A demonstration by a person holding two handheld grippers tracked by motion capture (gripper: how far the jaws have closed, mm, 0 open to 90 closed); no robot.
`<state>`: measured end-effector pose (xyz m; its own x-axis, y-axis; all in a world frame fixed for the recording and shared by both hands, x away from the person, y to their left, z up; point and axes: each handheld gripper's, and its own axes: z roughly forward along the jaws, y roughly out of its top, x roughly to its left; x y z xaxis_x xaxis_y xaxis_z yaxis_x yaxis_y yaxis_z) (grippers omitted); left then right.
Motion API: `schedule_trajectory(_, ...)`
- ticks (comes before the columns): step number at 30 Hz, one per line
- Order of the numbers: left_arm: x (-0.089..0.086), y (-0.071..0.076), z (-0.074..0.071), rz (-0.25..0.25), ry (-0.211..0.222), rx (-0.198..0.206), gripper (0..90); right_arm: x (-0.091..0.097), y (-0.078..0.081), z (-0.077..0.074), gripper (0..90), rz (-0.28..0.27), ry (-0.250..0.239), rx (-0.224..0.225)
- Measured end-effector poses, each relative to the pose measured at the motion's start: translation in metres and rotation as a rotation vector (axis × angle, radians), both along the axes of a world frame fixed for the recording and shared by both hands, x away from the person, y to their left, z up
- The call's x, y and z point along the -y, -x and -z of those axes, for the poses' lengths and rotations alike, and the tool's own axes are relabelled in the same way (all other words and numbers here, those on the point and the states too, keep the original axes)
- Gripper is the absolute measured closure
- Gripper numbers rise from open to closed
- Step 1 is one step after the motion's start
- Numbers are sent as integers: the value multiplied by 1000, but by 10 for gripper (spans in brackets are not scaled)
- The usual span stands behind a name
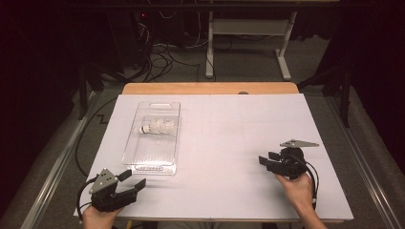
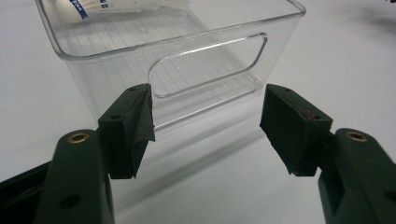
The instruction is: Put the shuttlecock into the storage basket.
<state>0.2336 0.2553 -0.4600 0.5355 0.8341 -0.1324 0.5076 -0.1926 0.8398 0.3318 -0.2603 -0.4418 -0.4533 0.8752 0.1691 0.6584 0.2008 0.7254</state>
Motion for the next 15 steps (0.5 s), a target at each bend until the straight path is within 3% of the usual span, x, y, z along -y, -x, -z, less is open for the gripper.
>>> schedule_trajectory(15,0,0,0,0,-2,0,352,6,10,1,508,10,-10,12)
